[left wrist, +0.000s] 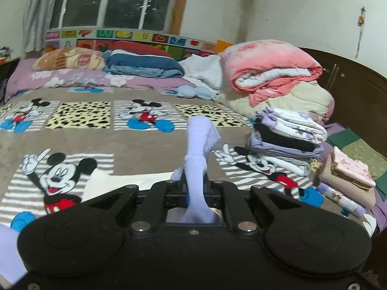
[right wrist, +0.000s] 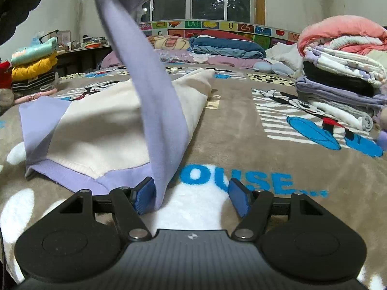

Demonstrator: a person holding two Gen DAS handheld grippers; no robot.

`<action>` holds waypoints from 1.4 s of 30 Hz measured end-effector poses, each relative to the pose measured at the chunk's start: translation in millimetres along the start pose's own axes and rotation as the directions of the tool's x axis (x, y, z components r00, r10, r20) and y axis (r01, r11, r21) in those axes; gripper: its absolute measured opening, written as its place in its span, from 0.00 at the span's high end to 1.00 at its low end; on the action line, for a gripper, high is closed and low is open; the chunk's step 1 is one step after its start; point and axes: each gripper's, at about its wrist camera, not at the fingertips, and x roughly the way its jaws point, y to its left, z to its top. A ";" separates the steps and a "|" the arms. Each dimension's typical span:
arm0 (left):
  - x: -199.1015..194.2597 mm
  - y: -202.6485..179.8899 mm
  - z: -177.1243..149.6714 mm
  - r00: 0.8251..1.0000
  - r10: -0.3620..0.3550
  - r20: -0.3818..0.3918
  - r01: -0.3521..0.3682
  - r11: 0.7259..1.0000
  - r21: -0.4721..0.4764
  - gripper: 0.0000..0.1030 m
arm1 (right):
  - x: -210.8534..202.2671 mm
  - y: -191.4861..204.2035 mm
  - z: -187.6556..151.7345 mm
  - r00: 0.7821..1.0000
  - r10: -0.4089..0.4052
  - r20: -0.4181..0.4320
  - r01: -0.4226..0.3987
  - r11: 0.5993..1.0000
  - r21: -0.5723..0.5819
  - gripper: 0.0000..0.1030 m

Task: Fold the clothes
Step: 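Lift the lavender sleeve cuff with the left gripper, then lay the lavender sleeve across the cream body with the left gripper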

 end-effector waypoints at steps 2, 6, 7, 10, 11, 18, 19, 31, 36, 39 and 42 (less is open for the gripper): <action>-0.3 9.4 -2.8 1.000 0.001 -0.001 -0.001 1.000 -0.018 0.96 | 0.0 1.0 0.1 1.000 -0.005 0.000 0.005 1.000 -0.008 0.34; 0.6 25.2 -6.3 1.000 0.013 -0.001 -0.013 0.999 -0.031 0.96 | -0.4 3.7 -0.3 1.000 -0.014 0.002 0.014 1.000 -0.028 0.34; 1.4 29.2 -6.9 1.000 0.016 -0.003 -0.017 0.999 -0.036 0.96 | -0.5 4.5 -0.4 1.000 -0.016 0.002 0.016 0.999 -0.035 0.34; 2.7 39.7 -10.0 1.000 0.025 -0.008 -0.025 0.999 -0.048 0.96 | -0.9 6.4 -0.8 1.000 -0.021 0.004 0.021 0.998 -0.051 0.34; 2.5 43.0 -11.0 1.000 0.025 -0.008 -0.025 0.998 -0.052 0.96 | -1.1 6.9 -0.9 1.000 -0.022 0.004 0.022 0.998 -0.056 0.34; -1.4 62.1 -30.5 1.000 0.012 -0.007 -0.012 0.996 -0.089 0.96 | -2.7 11.5 -1.5 0.999 -0.034 0.008 0.035 0.995 -0.098 0.34; -1.2 65.0 -35.1 1.000 0.013 -0.010 -0.013 0.995 -0.095 0.96 | -3.4 12.3 -1.4 0.999 -0.036 0.007 0.037 0.994 -0.105 0.34; 1.6 110.2 -83.4 0.998 0.034 -0.047 -0.044 0.968 -0.248 0.95 | -16.6 25.9 -3.0 0.997 -0.081 0.006 0.080 0.968 -0.237 0.36; 1.9 127.4 -96.8 0.997 0.033 -0.073 -0.054 0.946 -0.318 0.90 | -24.0 35.3 -4.3 0.996 -0.086 0.006 0.084 0.948 -0.306 0.35; 0.4 133.4 -105.9 0.996 0.038 -0.084 -0.065 0.940 -0.335 0.81 | -30.1 43.1 -3.1 0.997 -0.081 0.019 0.083 0.932 -0.352 0.35; -2.6 139.1 -114.2 0.996 0.033 -0.081 -0.061 0.928 -0.367 0.77 | -31.6 48.7 -2.0 0.997 -0.072 0.029 0.077 0.923 -0.377 0.35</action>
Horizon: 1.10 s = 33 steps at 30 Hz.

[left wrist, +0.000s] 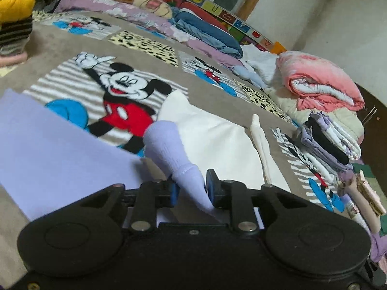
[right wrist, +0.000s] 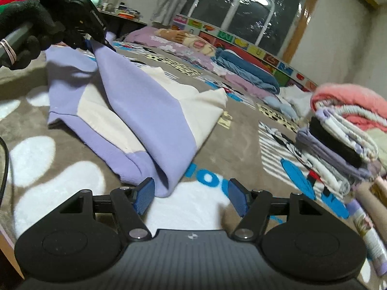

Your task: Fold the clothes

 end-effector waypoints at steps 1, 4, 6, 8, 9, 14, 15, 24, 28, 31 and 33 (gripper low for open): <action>-0.8 2.6 -1.9 1.000 -0.002 0.002 0.002 1.000 -0.013 0.75 | 0.3 1.1 1.0 1.000 0.005 0.007 -0.005 1.000 -0.003 0.35; -2.8 14.8 -7.1 1.000 -0.014 0.010 0.015 0.997 -0.075 0.72 | 2.7 4.4 5.6 0.999 0.026 0.030 -0.026 1.000 -0.007 0.35; -4.0 25.8 -9.5 0.999 -0.027 0.022 0.030 0.990 -0.137 0.69 | 4.5 6.9 9.0 0.998 0.043 0.047 -0.043 0.999 -0.008 0.35; -4.0 37.2 -11.2 0.999 -0.038 0.034 0.044 0.977 -0.207 0.60 | 6.4 9.1 12.2 0.994 0.079 0.075 -0.079 0.997 -0.005 0.35; -3.4 43.2 -11.4 0.998 -0.043 0.038 0.051 0.970 -0.238 0.60 | 7.0 10.2 14.2 0.991 0.095 0.092 -0.095 0.995 -0.008 0.35; -0.1 57.5 -6.4 0.997 -0.063 0.034 0.071 0.950 -0.303 0.61 | 17.1 13.1 21.7 0.978 0.159 0.136 -0.160 0.987 -0.008 0.35; -0.1 54.2 -3.9 0.997 -0.063 0.032 0.069 0.960 -0.270 0.69 | 20.1 13.3 22.9 0.976 0.170 0.140 -0.171 0.985 -0.005 0.35; 2.6 10.1 3.1 0.992 0.059 0.109 -0.081 0.974 0.210 0.95 | 36.8 5.9 21.0 0.960 0.263 0.099 -0.272 0.958 0.091 0.34; 5.9 20.5 1.7 0.987 0.135 0.086 -0.149 0.972 0.183 0.73 | 35.7 6.7 19.0 0.952 0.292 0.092 -0.301 0.948 0.103 0.34; -3.1 28.3 7.2 0.975 0.194 0.109 -0.208 0.968 0.142 0.73 | 35.3 5.8 18.4 0.945 0.315 0.083 -0.323 0.941 0.106 0.34; -10.9 33.5 12.6 0.966 0.225 0.125 -0.239 0.964 0.117 0.72 | 35.8 3.1 19.7 0.941 0.329 0.083 -0.336 0.935 0.112 0.34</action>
